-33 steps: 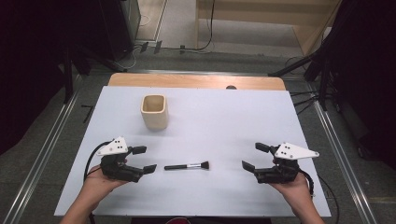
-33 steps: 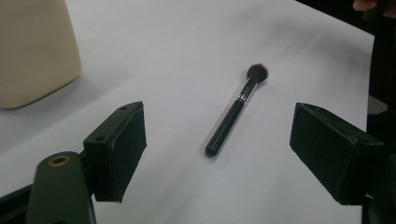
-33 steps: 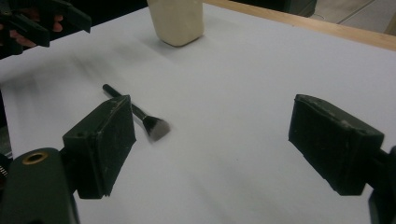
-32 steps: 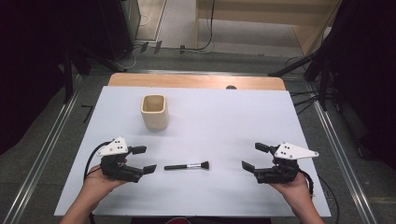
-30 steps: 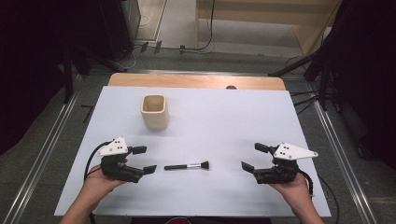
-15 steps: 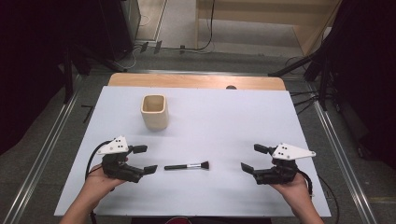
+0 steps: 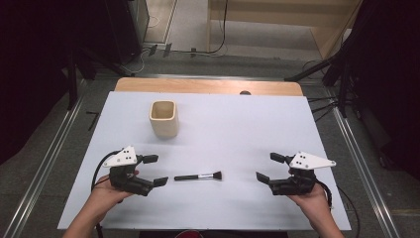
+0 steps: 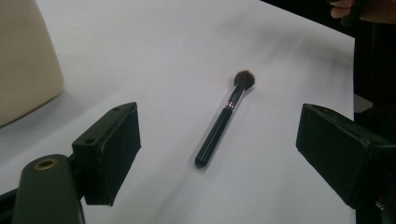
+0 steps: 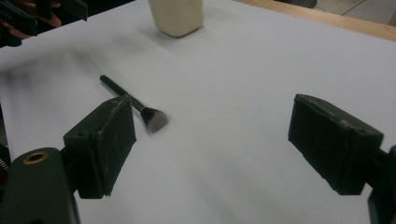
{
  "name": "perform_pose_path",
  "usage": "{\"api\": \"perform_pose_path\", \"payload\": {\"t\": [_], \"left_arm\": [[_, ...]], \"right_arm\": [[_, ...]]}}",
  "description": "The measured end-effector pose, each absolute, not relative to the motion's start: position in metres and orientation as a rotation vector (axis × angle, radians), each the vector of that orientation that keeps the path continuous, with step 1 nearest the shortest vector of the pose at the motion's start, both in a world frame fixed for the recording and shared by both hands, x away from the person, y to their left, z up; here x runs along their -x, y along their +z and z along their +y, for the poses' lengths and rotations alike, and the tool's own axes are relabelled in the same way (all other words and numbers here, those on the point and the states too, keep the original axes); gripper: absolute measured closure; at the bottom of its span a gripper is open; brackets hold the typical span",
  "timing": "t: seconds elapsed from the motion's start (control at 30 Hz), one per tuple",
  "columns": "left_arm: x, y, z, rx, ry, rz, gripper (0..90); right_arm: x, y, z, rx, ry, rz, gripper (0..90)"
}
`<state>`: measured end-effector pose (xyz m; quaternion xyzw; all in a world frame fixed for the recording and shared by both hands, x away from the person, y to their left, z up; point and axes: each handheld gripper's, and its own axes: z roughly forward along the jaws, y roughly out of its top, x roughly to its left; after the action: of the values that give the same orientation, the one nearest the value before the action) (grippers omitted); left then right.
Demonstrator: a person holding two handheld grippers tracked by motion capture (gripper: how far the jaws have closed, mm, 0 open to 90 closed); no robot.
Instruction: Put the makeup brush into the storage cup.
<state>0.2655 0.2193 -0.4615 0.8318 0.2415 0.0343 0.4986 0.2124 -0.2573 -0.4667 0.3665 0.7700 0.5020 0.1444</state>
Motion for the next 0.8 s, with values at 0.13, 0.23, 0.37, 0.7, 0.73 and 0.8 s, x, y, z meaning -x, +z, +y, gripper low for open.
{"api": "perform_pose_path", "payload": {"t": [0.13,0.23,0.37,0.7,0.73,0.8], "left_arm": [[-0.2657,-0.4609,0.2197,-2.03,0.092,0.585,14.6],[-0.266,-0.461,0.2202,-2.033,0.094,0.584,14.6],[-0.2646,-0.4608,0.2209,-2.023,0.106,0.597,14.6],[-0.2675,-0.4607,0.223,-2.019,0.076,0.634,14.9],[-0.2675,-0.4607,0.223,-2.019,0.076,0.634,15.4],[-0.2687,-0.4609,0.2235,-2.026,0.079,0.631,15.8]], "right_arm": [[-0.2124,-0.4672,-0.2567,-1.056,1.438,2.226,15.7],[-0.2124,-0.4673,-0.2565,-1.05,1.443,2.227,15.6],[-0.213,-0.4675,-0.2566,-1.064,1.44,2.248,15.5],[-0.213,-0.4667,-0.2564,-1.062,1.433,2.226,14.5],[-0.213,-0.4667,-0.2564,-1.062,1.433,2.226,14.5],[-0.2133,-0.4665,-0.2559,-1.057,1.431,2.226,14.5]]}}
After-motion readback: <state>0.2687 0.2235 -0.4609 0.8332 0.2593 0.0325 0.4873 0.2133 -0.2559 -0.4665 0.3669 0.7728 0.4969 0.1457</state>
